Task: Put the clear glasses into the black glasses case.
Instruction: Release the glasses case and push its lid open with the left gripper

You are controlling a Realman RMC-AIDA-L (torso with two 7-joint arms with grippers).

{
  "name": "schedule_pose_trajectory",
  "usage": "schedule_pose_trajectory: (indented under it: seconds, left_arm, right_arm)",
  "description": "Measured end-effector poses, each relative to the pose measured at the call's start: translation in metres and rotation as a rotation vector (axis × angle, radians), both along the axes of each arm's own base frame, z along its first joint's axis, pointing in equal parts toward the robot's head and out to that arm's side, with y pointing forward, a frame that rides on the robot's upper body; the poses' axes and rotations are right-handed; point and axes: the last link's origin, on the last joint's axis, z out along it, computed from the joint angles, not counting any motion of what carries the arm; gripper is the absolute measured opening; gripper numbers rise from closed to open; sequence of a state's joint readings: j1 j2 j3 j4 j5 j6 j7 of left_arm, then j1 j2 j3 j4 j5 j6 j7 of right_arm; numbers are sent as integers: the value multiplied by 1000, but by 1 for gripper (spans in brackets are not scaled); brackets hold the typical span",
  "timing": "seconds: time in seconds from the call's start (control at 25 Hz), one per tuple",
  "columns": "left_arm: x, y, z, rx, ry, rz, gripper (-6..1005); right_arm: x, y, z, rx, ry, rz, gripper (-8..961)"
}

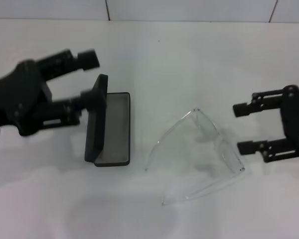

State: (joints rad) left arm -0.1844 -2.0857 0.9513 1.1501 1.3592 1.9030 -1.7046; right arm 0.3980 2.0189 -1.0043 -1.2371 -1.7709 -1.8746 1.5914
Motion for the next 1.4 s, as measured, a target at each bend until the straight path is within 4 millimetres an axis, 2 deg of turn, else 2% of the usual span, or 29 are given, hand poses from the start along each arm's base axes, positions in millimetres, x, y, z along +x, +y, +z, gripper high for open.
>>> schedule_pose_trajectory:
  seconds: [0.12,0.2,0.24,0.32,0.48,0.68,0.96,1.2,1.4]
  left_arm:
    - [11,13,5,-59,27,54,853]
    - [21,35,7,-114,110,176,852]
    - [21,35,7,-114,110,176,851]
    - [28,50,8,-146,173,255,850]
    - [45,73,8,-172,391,376,846]
    - [51,95,-1,-141,661,615,842]
    - [50,117,-25,-178,901,830,837]
    - [58,120,-54,-224,1037,812,832]
    - [56,127,-64,-193,1085,842,828]
  right_arm:
    - [8,-5,7,31,49,-27,694]
    - [16,-9,12,61,80,-45,694]
    - [20,-10,13,74,93,-53,693]
    - [28,-13,16,97,125,-74,693]
    - [40,-16,21,121,177,-109,693]
    - [50,-19,20,137,211,-131,694]
    - [58,-24,20,145,254,-162,694]
    - [59,-24,19,138,262,-166,693]
    - [57,-22,16,125,269,-165,694]
